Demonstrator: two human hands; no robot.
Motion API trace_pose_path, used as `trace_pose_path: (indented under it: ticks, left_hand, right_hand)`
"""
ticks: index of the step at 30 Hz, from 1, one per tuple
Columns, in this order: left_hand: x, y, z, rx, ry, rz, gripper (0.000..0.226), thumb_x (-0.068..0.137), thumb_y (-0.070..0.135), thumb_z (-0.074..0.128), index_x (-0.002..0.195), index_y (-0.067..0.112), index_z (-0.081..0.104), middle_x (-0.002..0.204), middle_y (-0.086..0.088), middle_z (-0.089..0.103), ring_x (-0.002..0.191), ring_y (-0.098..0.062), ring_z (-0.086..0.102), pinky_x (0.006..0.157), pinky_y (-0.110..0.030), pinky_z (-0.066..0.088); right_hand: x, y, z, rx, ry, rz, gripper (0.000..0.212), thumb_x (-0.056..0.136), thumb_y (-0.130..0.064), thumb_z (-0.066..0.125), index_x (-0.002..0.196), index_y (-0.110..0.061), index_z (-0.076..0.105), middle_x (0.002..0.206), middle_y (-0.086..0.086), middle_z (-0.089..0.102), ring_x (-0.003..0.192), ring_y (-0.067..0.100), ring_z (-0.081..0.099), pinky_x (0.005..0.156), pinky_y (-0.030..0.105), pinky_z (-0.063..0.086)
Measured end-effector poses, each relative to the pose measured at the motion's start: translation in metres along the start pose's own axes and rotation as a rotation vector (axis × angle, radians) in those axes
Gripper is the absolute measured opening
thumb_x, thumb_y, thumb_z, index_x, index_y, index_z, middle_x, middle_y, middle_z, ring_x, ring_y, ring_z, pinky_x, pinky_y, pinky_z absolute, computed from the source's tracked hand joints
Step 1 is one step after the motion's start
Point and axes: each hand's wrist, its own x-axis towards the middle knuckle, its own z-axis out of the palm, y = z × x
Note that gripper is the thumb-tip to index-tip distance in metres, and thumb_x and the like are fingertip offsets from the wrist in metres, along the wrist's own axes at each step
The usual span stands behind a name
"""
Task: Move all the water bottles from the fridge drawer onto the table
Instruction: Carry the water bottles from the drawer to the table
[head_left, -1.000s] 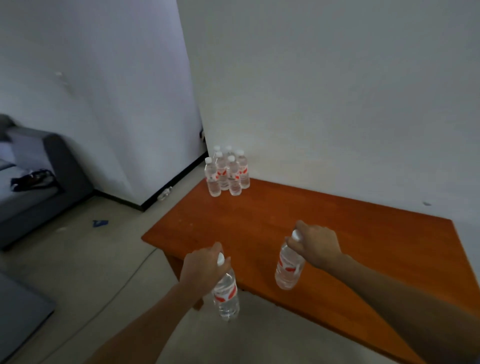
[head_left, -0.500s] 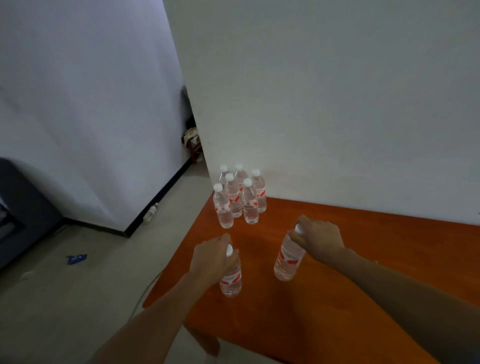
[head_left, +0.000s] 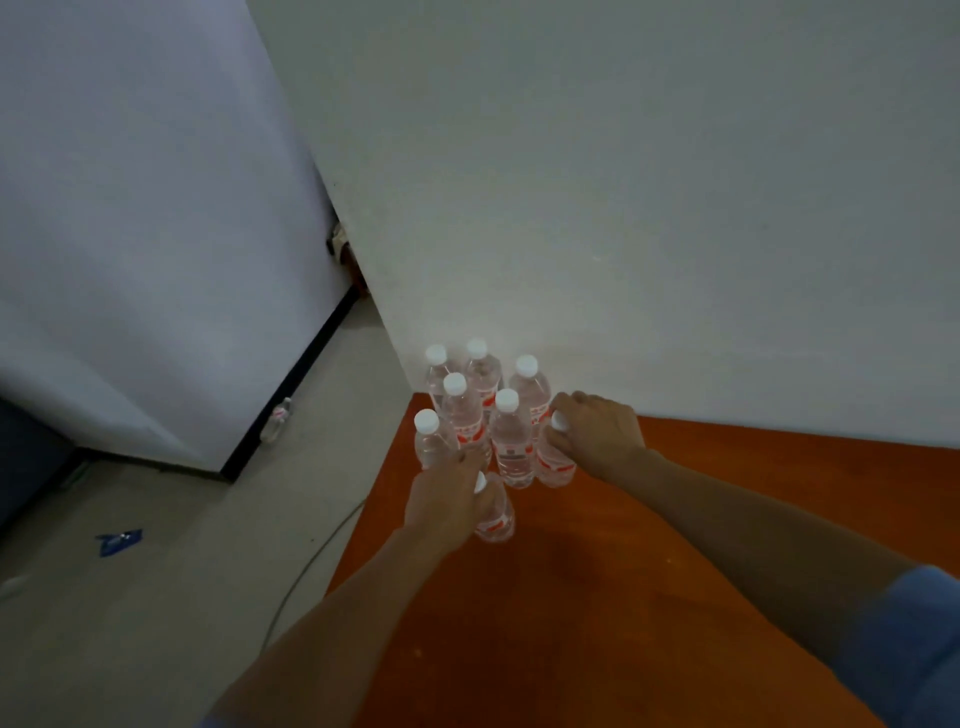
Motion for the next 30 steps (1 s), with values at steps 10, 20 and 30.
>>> trace_pose_path:
  ticks: [10, 20, 30]
  left_hand:
    - [0.065, -0.022, 0.017, 0.106, 0.04, 0.088, 0.034, 0.094, 0.047, 0.046, 0.116, 0.023, 0.053, 0.11, 0.004, 0.064, 0.093, -0.016, 0.062, 0.078, -0.033, 0.051]
    - [0.081, -0.013, -0.036, 0.09, 0.023, 0.481, 0.032, 0.096, 0.04, 0.043, 0.115, 0.017, 0.055, 0.112, 0.001, 0.059, 0.093, -0.014, 0.058, 0.075, -0.032, 0.053]
    - [0.029, 0.116, -0.036, 0.096, -0.026, 0.828, 0.023, 0.093, 0.038, 0.048, 0.099, 0.018, 0.058, 0.096, -0.003, 0.064, 0.083, -0.023, 0.063, 0.074, -0.038, 0.054]
  right_hand:
    - [0.034, 0.0, 0.016, 0.026, -0.07, 0.093, 0.04, 0.093, -0.044, 0.052, 0.126, -0.022, 0.047, 0.114, 0.004, 0.056, 0.099, 0.022, 0.06, 0.074, 0.032, 0.046]
    - [-0.023, -0.006, -0.018, 0.021, -0.095, 0.424, 0.052, 0.093, -0.035, 0.055, 0.141, -0.021, 0.037, 0.132, 0.005, 0.053, 0.107, 0.026, 0.06, 0.08, 0.036, 0.05]
    - [-0.206, 0.03, -0.094, -0.002, 0.007, 0.784, 0.045, 0.095, -0.039, 0.054, 0.136, -0.022, 0.046, 0.13, 0.003, 0.053, 0.105, 0.025, 0.059, 0.082, 0.038, 0.051]
